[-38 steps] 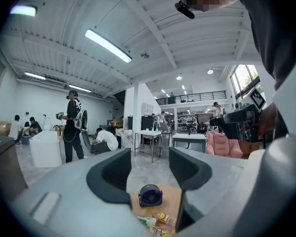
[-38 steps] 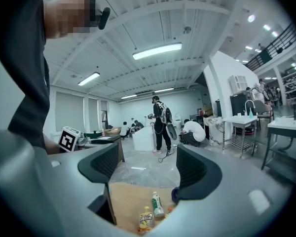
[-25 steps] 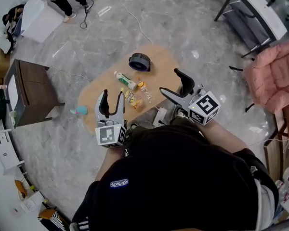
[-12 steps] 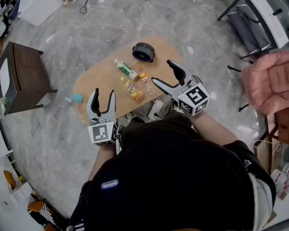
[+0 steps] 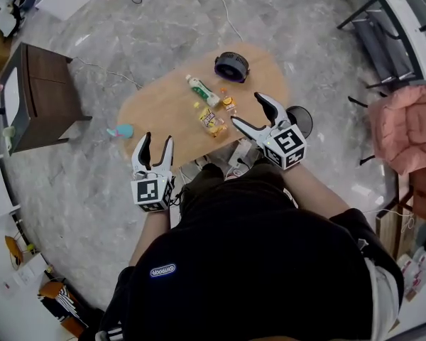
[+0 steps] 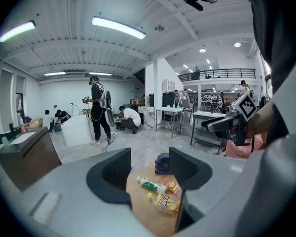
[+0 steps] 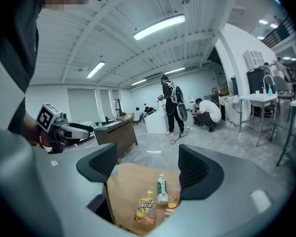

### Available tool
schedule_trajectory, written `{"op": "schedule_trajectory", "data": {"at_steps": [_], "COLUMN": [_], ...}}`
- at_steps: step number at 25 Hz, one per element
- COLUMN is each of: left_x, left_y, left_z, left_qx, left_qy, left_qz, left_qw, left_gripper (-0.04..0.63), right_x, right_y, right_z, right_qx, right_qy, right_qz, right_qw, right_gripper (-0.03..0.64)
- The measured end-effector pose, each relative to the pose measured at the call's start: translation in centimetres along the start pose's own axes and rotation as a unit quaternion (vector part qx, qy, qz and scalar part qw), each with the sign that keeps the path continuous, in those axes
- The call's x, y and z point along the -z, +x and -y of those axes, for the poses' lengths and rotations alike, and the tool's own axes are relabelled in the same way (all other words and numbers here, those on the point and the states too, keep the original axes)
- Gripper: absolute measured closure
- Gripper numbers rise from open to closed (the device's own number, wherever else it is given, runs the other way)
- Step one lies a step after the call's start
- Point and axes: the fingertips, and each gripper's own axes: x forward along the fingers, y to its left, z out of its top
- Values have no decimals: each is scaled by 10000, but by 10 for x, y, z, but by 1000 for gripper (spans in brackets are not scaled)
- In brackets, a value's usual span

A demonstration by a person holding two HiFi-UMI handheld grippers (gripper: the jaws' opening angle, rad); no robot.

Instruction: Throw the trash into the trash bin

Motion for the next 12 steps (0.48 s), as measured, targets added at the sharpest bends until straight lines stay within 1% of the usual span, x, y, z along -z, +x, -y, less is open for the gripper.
{"op": "schedule_trajectory", "data": {"at_steps": [2, 5, 9, 12], "left_x": [7, 27, 43, 53], "left_y": [1, 6, 21, 24], "left_z": [4, 10, 29, 36], "left_qx": [90, 246, 516, 580], "left_qy": [29, 126, 4, 116], "left_qz": [-103, -257, -456, -546], "left_qw": [9999, 9993, 9976, 9968], "left_gripper": [348, 347, 336, 327], "right_x": [3, 4, 15, 27], "right_y": [0, 2, 9, 12], "right_z": [-2, -8, -7, -7], "right_qx": [7, -39, -143, -198], "right_qy": [81, 22, -105, -129], "right_qz": [-9, -42, -268, -452], "right_qw": [10000, 10000, 9995, 9987], "right_gripper": [216, 216, 216, 215]}}
